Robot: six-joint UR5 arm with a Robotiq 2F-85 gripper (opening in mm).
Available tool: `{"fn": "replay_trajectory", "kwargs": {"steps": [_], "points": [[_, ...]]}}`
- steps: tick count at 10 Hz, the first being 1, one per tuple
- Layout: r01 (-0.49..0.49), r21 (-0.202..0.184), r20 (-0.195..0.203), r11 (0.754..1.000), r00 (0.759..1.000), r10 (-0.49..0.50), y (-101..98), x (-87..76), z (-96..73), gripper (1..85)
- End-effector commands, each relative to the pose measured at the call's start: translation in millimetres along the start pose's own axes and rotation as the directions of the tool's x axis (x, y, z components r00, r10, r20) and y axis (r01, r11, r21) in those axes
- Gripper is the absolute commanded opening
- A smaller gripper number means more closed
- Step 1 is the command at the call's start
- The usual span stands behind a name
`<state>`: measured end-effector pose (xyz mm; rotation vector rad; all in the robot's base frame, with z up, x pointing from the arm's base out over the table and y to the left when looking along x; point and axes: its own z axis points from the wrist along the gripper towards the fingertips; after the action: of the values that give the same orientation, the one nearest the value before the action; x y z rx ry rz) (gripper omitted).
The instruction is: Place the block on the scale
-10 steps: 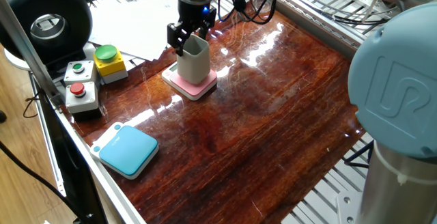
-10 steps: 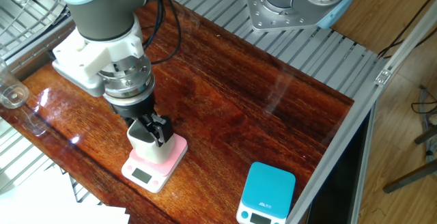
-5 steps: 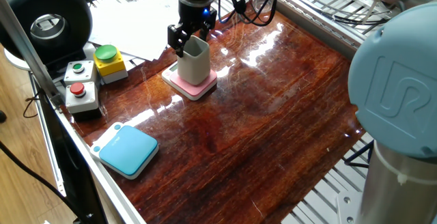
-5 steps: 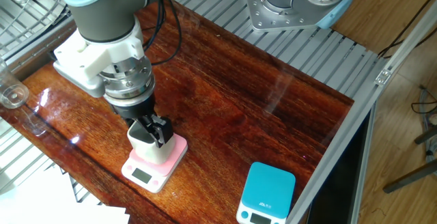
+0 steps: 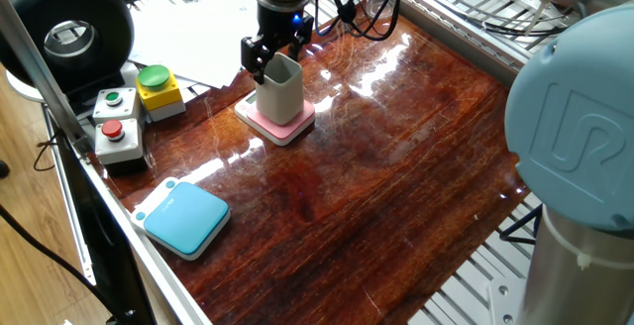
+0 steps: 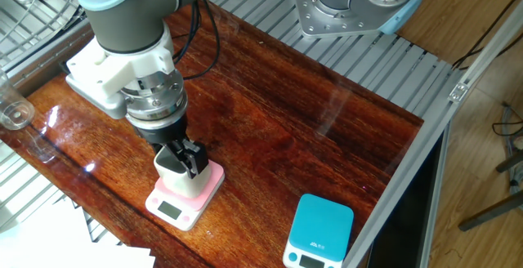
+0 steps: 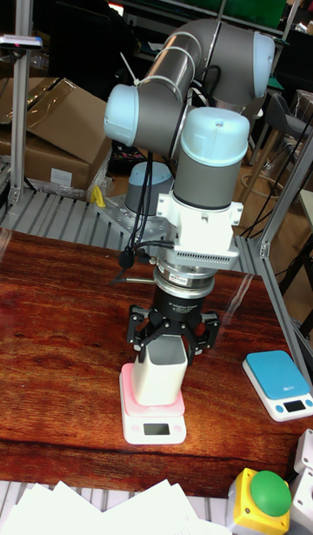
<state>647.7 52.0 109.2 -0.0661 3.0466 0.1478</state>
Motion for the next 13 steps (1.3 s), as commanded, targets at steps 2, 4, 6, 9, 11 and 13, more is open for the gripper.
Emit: {"fn": "replay_trajectory", "kwargs": {"steps": [2,4,6,9,11,13], "points": [[0.043,-0.02,0.001,0.999,0.999,-0.042,2.8,1.0,-0.6,28.7],[0.062,-0.028,0.001,0.998,0.998,-0.062,3.7,2.2,-0.4,36.3],[0.091,-0.031,0.0,0.995,0.996,-0.091,2.5,4.2,0.2,44.3],[0.116,-0.036,-0.003,0.993,0.993,-0.116,2.4,6.4,0.7,55.7],[0.127,-0.038,-0.007,0.991,0.992,-0.127,1.3,8.4,0.5,60.0],[0.136,-0.034,-0.017,0.99,0.99,-0.137,-2.8,9.0,-1.9,63.3]]}}
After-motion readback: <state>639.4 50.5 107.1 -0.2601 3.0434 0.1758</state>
